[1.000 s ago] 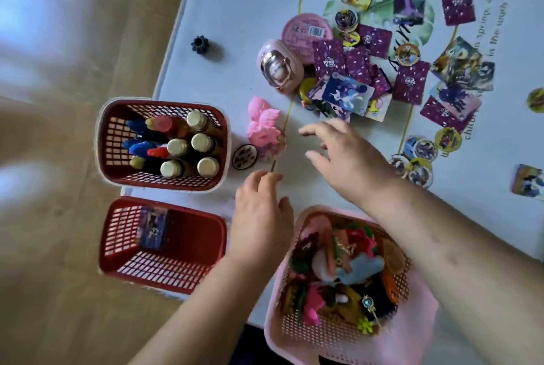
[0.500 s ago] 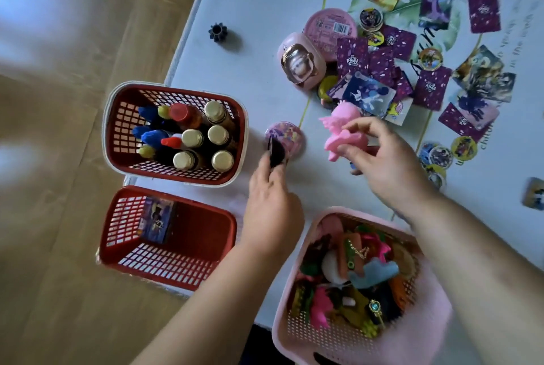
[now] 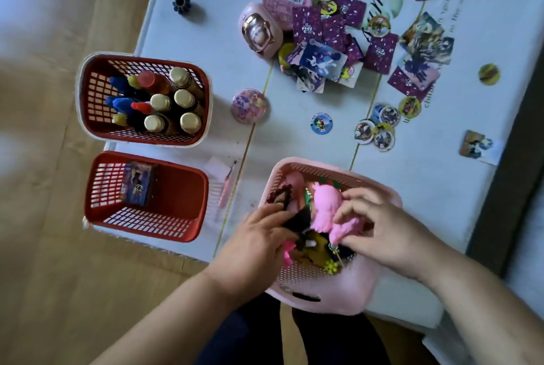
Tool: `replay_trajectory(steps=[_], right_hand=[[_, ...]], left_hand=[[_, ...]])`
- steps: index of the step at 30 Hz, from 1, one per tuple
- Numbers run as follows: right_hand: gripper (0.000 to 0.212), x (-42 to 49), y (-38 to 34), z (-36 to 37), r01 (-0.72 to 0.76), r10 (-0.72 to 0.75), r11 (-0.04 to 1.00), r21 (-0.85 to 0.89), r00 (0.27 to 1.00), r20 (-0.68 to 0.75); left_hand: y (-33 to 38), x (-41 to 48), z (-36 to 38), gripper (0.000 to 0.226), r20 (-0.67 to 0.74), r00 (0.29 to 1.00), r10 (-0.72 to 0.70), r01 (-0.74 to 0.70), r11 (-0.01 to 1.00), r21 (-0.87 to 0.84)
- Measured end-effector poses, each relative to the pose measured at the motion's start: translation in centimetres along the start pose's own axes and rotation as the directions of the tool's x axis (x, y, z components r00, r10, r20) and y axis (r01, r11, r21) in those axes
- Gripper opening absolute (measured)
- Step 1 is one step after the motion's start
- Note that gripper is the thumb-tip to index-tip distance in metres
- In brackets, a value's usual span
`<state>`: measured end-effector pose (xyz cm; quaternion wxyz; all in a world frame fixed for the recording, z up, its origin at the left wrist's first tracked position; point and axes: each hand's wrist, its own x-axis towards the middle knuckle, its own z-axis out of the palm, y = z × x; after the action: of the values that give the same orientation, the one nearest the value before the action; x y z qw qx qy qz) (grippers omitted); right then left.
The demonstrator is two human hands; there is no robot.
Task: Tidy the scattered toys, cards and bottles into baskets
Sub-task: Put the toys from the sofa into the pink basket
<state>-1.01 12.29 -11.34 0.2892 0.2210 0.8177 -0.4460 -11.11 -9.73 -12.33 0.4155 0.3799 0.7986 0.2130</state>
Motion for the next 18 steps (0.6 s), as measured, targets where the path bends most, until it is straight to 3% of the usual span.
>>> replay_trajectory(steps=[2, 5, 8, 10, 13, 18], right_hand=[[0.027, -0.4, 0.5, 0.8, 0.013, 0.001, 0.993, -0.119, 0.994, 0.110], [0.026, -0.5, 0.2, 0.9, 0.040, -0.002, 0.969, -0.242, 0.988, 0.156], [0.016, 0.7, -1.4, -0.1, 0.005, -0.002, 0.966, -0.257, 1.000, 0.012], [0.010, 2.1, -2.9, -0.8, 0.004, -0.029, 0.979, -0.202, 0.992, -0.121], [0.005, 5.0, -5.3, -1.3, 0.065, -0.098, 0.985, -0.158, 0.973, -0.211], [0.018, 11.5, -8.0, -0.3, 0.107, -0.152, 0.962, -0.253, 0.974, -0.166]], left_hand=[[-0.1, -0.6, 0.8, 0.050, 0.040, 0.999, -0.008, 0.008, 1.000, 0.007], [-0.7, -0.5, 0.9, 0.038, -0.115, 0.989, -0.088, 0.084, 0.996, -0.042], [-0.8, 1.0, -0.1, 0.025, -0.273, 0.920, -0.281, 0.261, 0.959, -0.107], [-1.3, 2.5, -1.0, 0.023, -0.341, 0.837, -0.428, 0.385, 0.903, -0.190], [-3.4, 4.9, -1.6, 0.038, -0.276, 0.739, -0.615, 0.576, 0.789, -0.215], [-6.6, 7.8, 0.2, 0.067, -0.119, 0.702, -0.702, 0.711, 0.701, 0.060]])
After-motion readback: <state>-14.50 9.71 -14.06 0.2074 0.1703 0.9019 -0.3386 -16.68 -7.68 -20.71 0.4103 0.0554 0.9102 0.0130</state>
